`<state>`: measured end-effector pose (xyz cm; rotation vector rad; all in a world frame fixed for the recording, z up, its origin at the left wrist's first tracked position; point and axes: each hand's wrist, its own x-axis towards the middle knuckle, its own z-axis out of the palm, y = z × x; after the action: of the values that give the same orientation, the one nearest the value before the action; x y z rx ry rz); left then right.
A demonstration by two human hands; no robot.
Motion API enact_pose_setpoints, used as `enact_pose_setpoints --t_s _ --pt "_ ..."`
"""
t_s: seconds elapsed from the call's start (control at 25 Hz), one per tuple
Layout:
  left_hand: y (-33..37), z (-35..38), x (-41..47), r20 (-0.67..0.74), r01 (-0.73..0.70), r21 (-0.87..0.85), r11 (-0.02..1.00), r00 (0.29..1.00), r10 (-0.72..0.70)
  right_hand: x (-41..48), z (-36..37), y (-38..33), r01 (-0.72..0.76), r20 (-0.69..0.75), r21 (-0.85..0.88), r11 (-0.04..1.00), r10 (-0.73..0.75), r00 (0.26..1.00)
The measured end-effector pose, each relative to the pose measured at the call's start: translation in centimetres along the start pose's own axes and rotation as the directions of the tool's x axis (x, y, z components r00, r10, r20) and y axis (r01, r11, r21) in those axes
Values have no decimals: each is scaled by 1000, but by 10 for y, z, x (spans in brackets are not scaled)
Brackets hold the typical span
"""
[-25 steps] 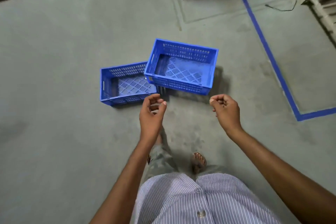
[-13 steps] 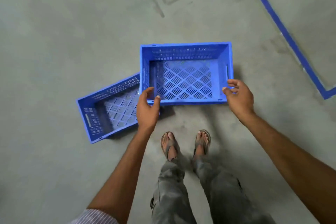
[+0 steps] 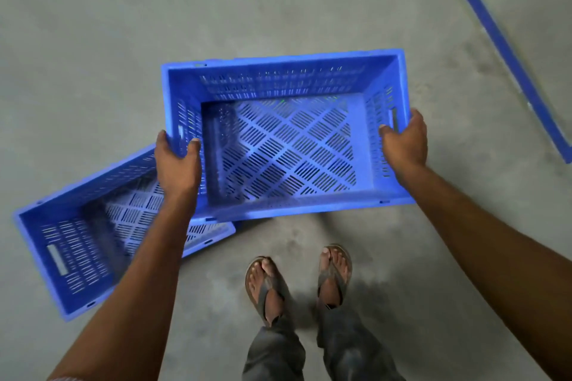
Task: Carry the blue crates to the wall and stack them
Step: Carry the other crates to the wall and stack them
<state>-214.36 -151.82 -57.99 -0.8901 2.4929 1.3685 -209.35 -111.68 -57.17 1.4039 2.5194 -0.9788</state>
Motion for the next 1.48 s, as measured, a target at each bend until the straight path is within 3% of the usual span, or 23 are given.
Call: enact_pose_setpoints --t_s 0.16,0.28,0.44,0.56,0.72,0.88,1.0,1.24,1.48 --pt "2 8 9 -70 -13 20 1000 997 14 22 1 -2 -37 -40 0 999 37 998" --pt "0 4 24 -78 37 -65 997 996 -42 37 0 2 -68 29 41 997 67 997" --pt "3 -3 38 110 159 -233 959 985 -136 49 -9 -8 -266 346 319 910 150 926" --pt "13 -8 44 267 286 -258 923 939 -217 54 -27 -15 -354 545 270 895 161 823" --pt "27 -34 48 383 419 -203 885 866 -322 46 -50 -26 -408 613 249 878 184 768" --pt "62 -69 35 472 485 -104 869 793 -386 23 -83 -51 -406 564 209 890 229 793" --pt "97 -94 19 470 481 -36 876 782 -409 1 -110 -75 -400 519 182 898 258 815" --pt "170 -140 -40 443 353 -6 935 839 -314 -49 -190 -103 -398 449 213 892 272 851" --pt "229 -175 -139 232 162 -68 984 962 -143 -120 -285 -85 -256 193 341 905 199 961"
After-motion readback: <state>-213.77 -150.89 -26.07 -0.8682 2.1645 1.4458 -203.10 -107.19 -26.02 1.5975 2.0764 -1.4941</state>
